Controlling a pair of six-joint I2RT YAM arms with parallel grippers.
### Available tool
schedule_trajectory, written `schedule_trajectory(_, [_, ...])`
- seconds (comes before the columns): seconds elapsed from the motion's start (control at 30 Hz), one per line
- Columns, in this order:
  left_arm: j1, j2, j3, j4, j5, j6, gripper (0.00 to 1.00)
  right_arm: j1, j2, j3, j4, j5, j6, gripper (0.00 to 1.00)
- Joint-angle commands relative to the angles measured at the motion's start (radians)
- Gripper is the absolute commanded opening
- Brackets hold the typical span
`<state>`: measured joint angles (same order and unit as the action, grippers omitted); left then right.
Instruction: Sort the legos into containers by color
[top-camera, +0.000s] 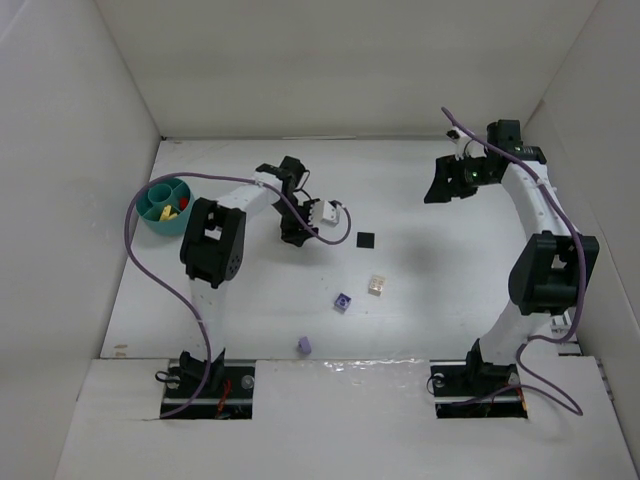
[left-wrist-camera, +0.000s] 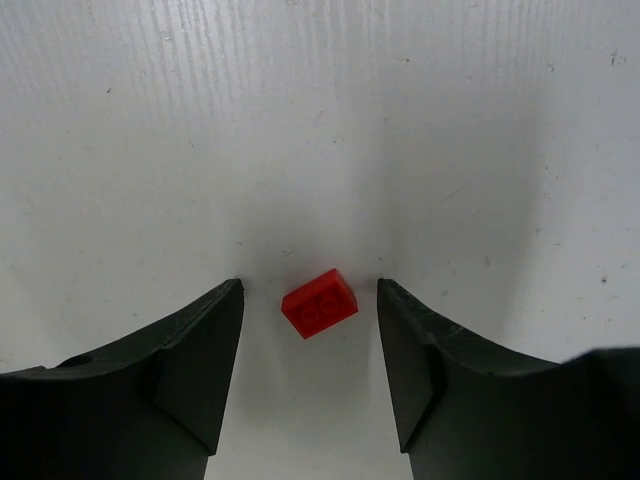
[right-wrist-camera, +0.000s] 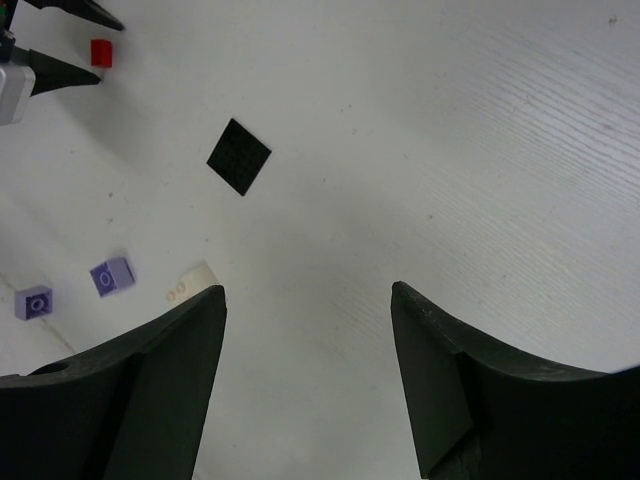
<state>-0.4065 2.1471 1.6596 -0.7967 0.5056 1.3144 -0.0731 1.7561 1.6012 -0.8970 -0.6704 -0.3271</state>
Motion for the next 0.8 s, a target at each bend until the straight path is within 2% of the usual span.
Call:
schedule_trajectory(0.0, [-0.005, -0.049, -0.041, -0.053, -0.003, 0.028, 0.52, -0.007, -0.003, 0.045, -0.013, -0.031, -0.024, 0.72])
schedule_trajectory(0.43, [-0.005, -0.049, -0.064, -0.032, -0.003, 0.006, 0.15, -0.007, -0.003, 0.045, -0.013, -0.040, -0.024, 0.72])
schedule_trajectory(0.57, [0.006, -0.059, -0.055, -0.032, 0.039, -0.027, 0.12, -0.007, -0.003, 0.045, -0.013, -0.040, -0.024, 0.71])
schedule_trajectory(0.77, [0.073, -0.157, -0.055, 0.042, 0.122, -0.189, 0.07, 0.064, -0.012, 0.045, 0.012, -0.040, -0.024, 0.71])
